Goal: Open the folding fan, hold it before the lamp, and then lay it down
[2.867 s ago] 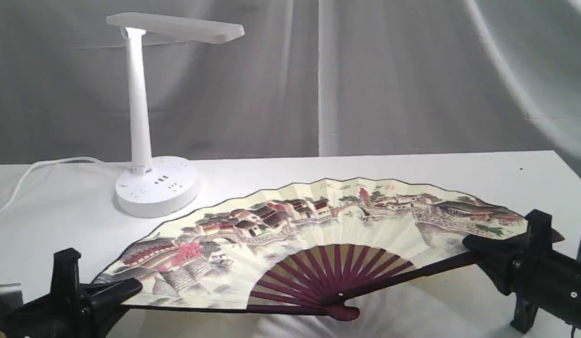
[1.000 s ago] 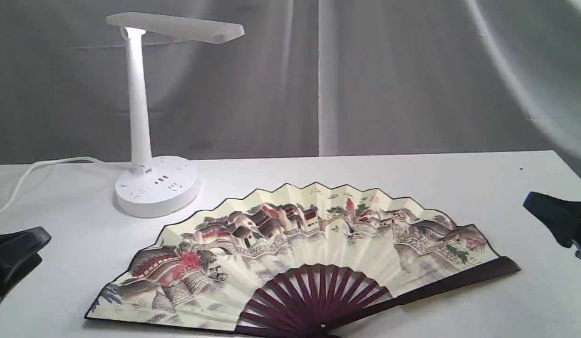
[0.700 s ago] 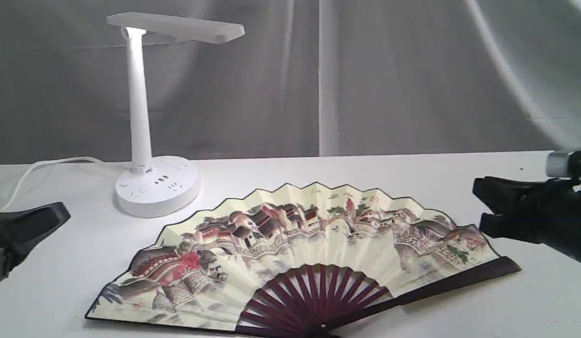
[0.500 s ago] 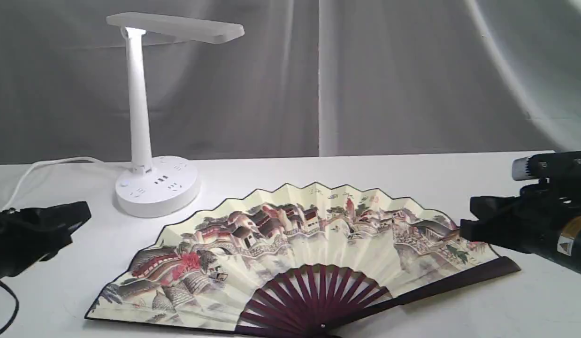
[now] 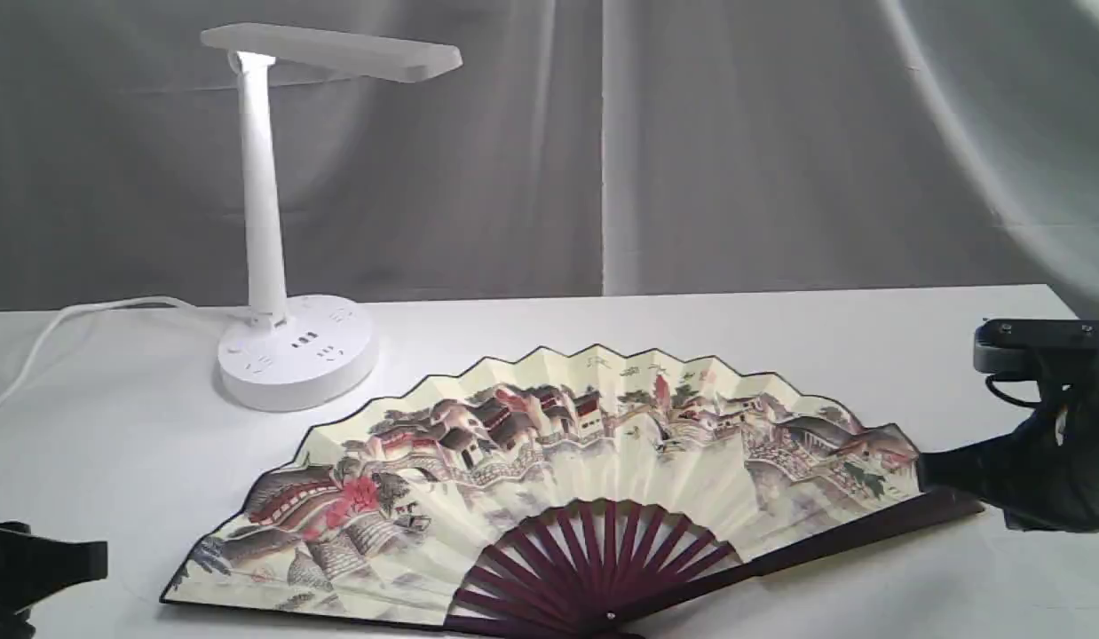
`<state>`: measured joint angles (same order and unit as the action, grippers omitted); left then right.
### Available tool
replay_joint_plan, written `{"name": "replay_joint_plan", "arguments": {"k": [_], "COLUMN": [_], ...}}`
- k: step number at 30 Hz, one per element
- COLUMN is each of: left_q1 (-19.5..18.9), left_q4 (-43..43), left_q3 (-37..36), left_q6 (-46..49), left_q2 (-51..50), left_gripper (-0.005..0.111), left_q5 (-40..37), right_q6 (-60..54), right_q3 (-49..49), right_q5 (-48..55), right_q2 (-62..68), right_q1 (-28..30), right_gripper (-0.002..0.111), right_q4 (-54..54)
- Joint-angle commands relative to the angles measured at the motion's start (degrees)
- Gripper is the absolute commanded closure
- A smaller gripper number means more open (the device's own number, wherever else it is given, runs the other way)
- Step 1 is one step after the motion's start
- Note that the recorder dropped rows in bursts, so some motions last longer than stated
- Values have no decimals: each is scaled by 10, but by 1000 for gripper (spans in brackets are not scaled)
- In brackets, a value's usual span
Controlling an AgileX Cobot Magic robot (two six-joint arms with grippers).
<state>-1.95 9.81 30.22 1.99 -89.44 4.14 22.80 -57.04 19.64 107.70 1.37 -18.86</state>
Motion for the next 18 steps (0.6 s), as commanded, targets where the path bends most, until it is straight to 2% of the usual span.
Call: {"name": "replay_joint_plan", "arguments": {"k": [1,10,14,16,18], "left_q1": [3,3,3,3,3], "left_q4": [22,3,-23,-32,-46], "left_q3": [1,1,1,1,1], "left_q6": [-60,-75,-75,-75,-75], "left_q2": [6,6,7,14,29], "left_gripper": [76,76,78,85,100], "left_q5": [-18,-22,-38,-56,-78], "right_q6": [-6,-13,-13,-13,-13], "right_q3": [-4,-1,41,71,99], "right_q5": [16,18,-3,-31,-47], "right_q2": [-5,-10,-50,-79,-110], "right_q1": [-2,-2,-2,-2,-2], "right_gripper": [108,108,108,108,108], "right_q4": [18,18,18,18,18]}}
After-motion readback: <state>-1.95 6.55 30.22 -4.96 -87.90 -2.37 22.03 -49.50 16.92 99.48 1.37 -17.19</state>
